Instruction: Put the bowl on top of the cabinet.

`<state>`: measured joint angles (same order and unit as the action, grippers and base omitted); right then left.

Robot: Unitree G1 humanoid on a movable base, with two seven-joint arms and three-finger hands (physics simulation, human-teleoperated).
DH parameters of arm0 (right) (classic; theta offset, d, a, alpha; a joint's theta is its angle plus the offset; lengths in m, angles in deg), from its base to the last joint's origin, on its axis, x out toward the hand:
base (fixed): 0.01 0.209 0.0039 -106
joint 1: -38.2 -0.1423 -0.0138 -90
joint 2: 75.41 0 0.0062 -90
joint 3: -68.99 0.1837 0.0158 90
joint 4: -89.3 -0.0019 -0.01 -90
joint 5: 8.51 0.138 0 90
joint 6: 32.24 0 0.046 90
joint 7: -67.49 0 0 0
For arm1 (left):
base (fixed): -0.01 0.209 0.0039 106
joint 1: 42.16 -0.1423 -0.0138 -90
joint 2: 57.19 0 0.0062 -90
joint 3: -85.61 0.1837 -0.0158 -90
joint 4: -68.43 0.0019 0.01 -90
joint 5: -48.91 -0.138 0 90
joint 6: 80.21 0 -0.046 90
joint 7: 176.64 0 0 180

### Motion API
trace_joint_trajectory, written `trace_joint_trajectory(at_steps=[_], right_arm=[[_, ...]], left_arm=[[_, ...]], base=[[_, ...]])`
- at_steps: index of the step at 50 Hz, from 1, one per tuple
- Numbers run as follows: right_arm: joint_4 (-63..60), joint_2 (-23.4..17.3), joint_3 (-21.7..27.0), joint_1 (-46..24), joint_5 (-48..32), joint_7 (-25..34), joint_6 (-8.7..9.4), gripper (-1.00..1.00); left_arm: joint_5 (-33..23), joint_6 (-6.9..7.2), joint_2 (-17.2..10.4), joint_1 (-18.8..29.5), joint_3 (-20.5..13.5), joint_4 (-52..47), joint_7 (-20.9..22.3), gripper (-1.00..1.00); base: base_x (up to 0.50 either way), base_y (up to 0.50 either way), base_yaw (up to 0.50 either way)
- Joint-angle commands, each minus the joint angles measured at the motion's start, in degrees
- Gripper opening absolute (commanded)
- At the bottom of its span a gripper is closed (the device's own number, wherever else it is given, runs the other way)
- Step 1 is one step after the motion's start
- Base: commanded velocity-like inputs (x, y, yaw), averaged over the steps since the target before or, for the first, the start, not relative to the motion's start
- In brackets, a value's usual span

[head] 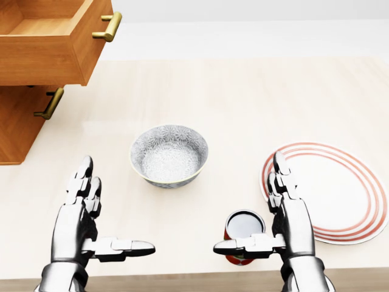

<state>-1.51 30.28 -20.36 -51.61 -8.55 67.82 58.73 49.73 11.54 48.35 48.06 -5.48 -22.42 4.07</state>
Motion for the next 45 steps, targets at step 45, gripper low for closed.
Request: trace_joint_trajectory(at_steps=[45], right_arm=[[-1.67, -0.24, 0.34, 0.22, -1.83, -0.98, 3.45, 1.0]], left_arm=[[0.49, 3.25, -1.33, -0.76, -2.19, -5.71, 4.26, 1.0]], base=[[0.15, 0.0, 0.0]])
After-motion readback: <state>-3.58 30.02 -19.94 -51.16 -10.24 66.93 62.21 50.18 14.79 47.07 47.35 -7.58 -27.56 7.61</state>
